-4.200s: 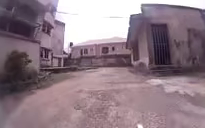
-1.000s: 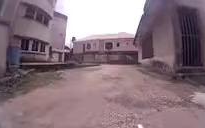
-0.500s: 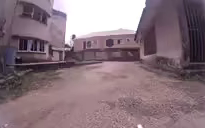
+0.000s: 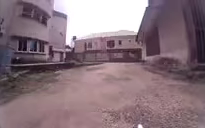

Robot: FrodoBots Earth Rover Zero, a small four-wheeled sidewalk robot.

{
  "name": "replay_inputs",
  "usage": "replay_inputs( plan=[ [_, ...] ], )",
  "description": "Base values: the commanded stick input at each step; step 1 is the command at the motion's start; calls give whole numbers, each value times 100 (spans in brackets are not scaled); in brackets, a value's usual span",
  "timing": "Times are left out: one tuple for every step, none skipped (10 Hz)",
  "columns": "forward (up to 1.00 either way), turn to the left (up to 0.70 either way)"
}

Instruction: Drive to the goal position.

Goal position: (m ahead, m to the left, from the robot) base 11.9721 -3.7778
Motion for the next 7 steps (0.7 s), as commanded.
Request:
replay_inputs(
  plan=[
    [50,7],
    [50,7],
    [50,7],
    [50,7],
    [50,7],
    [50,7],
    [50,7]
  ],
)
